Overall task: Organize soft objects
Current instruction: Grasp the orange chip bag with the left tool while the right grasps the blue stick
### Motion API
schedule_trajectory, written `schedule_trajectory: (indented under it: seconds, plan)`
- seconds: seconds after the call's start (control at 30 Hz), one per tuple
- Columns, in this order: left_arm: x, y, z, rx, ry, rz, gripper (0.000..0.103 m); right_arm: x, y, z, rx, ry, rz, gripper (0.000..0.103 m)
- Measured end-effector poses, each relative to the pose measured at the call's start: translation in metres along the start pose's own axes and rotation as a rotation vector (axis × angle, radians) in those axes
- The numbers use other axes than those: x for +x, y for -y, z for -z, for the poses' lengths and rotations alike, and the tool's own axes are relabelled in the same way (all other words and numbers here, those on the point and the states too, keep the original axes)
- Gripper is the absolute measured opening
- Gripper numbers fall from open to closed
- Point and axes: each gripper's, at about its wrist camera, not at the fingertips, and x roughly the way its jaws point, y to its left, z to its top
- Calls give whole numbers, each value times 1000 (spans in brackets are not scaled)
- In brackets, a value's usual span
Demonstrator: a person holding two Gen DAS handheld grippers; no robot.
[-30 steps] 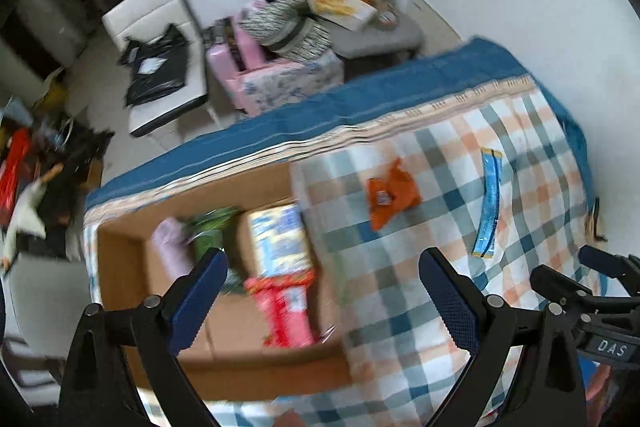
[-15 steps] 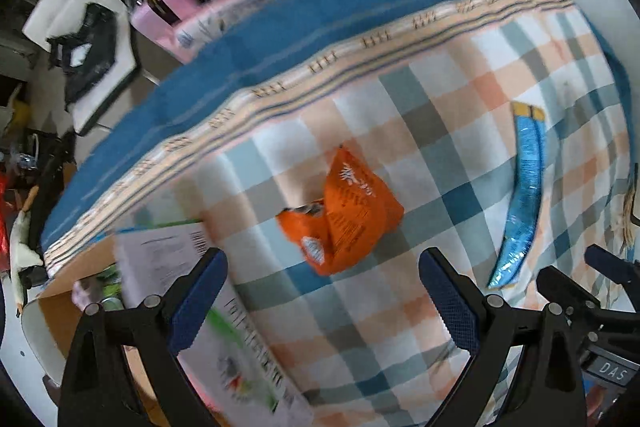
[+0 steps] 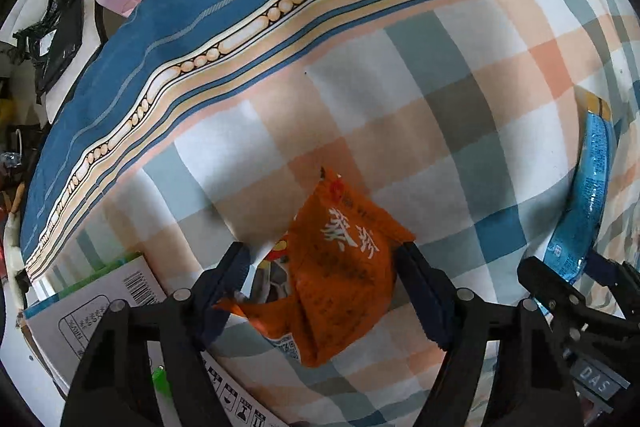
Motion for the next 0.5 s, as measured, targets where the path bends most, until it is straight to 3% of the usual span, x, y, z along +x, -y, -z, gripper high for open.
schedule_trajectory:
  seconds: [0.07,0.17,0.5]
  plan:
    - [0,4,1,8,12,-3,70,4,0,0,4,5,13,65]
    - [0,10,5,9,12,20,56,7,-1,2,6,16,33,55]
    - [-7,28,12,19,47,-18,49,0,3,2,-8,44,79,25]
